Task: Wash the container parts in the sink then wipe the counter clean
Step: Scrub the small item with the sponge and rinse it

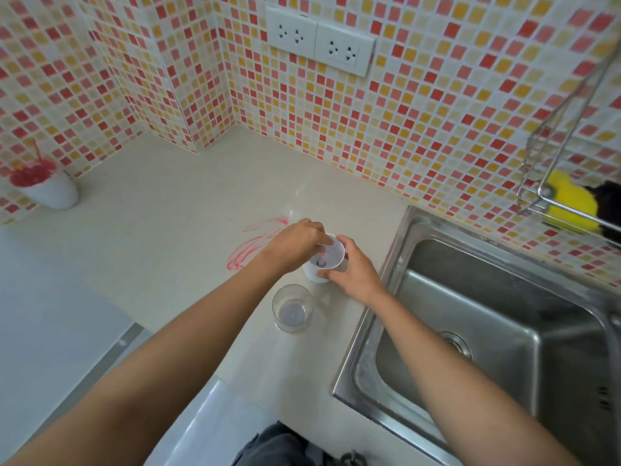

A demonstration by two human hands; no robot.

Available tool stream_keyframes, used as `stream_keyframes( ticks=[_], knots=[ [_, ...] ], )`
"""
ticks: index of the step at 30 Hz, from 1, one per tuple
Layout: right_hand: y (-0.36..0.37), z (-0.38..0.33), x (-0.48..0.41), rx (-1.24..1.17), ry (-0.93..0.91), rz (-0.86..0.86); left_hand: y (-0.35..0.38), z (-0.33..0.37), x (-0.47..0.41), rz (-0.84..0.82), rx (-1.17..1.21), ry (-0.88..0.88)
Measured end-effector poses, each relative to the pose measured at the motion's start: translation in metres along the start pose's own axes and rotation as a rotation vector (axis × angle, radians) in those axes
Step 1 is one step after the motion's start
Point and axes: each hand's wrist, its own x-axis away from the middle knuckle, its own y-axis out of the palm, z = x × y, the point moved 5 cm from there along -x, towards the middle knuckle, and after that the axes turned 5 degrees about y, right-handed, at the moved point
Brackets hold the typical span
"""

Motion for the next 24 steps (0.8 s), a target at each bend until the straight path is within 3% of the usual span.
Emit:
stream_keyframes(
  ticks=[14,19,24],
  knots=[
    [0.012,-0.007,0.004,0.118,0.024,0.047,0.006,-0.003,0.014,0.145,0.044,0.042],
    [0.008,-0.009,0.007,0.139,0.053,0.112,-0.027,-0.003,0.008,0.279,0.041,0.018],
    [-0.008,-0.012,0.019,0.223,0.068,0.058,-0.056,-0.002,0.005,0.351,0.161,-0.013]
  ],
)
